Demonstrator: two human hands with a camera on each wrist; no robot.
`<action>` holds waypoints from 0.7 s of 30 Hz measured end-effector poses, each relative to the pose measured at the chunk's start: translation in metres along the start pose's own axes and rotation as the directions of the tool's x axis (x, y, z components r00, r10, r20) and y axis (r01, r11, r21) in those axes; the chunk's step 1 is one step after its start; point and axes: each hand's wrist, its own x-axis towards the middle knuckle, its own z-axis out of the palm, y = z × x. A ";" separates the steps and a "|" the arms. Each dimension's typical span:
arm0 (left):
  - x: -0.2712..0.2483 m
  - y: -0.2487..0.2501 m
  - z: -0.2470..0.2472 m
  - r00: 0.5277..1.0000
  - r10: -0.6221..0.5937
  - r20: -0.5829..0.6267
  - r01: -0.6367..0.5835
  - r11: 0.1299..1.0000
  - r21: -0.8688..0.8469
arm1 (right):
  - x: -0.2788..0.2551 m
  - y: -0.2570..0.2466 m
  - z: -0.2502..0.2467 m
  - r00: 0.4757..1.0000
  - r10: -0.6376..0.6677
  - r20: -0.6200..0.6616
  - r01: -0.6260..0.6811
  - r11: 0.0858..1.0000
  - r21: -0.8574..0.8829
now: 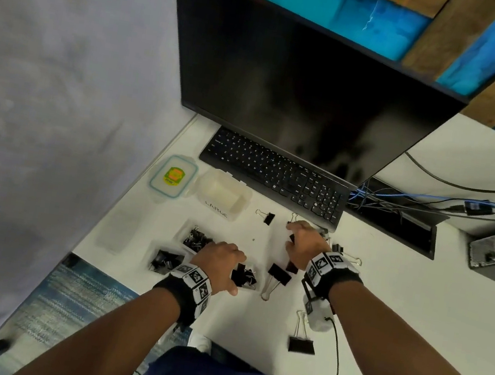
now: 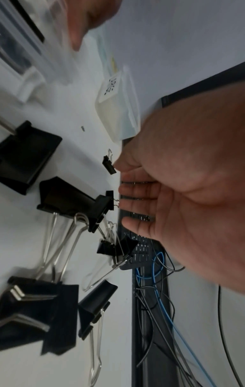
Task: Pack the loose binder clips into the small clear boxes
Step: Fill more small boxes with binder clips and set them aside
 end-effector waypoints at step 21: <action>0.001 -0.001 0.000 1.000 -0.004 0.010 0.003 0.999 0.051 | 0.027 -0.003 0.020 0.989 0.103 -0.107 -0.088 0.988 0.130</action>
